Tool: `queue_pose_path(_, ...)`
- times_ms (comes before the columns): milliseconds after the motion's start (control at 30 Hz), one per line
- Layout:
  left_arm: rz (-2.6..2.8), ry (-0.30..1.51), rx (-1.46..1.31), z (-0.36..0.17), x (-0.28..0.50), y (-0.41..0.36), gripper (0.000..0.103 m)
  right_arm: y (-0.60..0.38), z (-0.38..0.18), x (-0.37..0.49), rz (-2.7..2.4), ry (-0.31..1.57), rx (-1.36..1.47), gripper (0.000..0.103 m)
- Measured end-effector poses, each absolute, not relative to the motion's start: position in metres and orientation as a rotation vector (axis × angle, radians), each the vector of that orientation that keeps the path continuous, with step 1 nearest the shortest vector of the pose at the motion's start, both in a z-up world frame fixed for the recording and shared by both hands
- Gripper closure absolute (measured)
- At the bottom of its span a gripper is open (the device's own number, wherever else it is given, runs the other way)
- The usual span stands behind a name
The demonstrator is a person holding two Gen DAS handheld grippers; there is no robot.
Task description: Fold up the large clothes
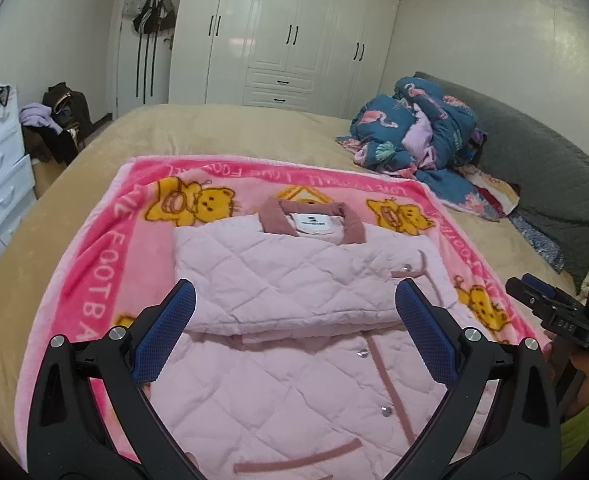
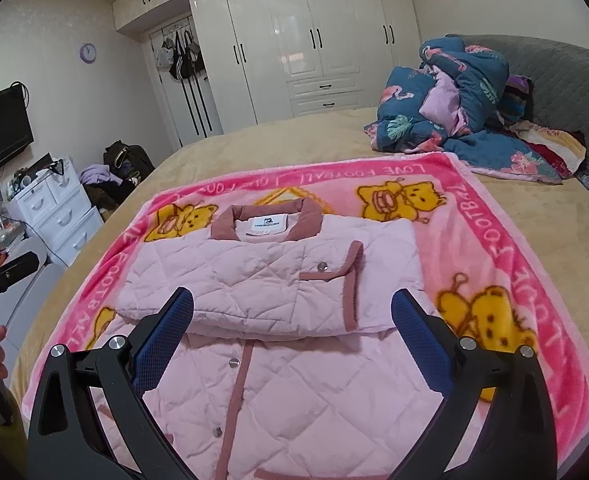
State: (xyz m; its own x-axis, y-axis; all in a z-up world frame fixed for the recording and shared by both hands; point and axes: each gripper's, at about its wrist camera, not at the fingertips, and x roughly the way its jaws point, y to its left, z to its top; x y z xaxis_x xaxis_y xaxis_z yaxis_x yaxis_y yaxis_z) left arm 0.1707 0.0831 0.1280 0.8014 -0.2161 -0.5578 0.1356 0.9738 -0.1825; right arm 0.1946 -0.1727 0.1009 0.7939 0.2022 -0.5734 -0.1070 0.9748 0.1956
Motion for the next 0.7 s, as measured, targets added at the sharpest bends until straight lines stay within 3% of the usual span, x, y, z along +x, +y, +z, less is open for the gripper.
queue_pose_path(700, -0.180, 0.665, -0.121, 0.112, 0.124, 0.060, 0.009, -0.192, 0.105, 0.138, 0.202, 0.616, 0.184, 0.004)
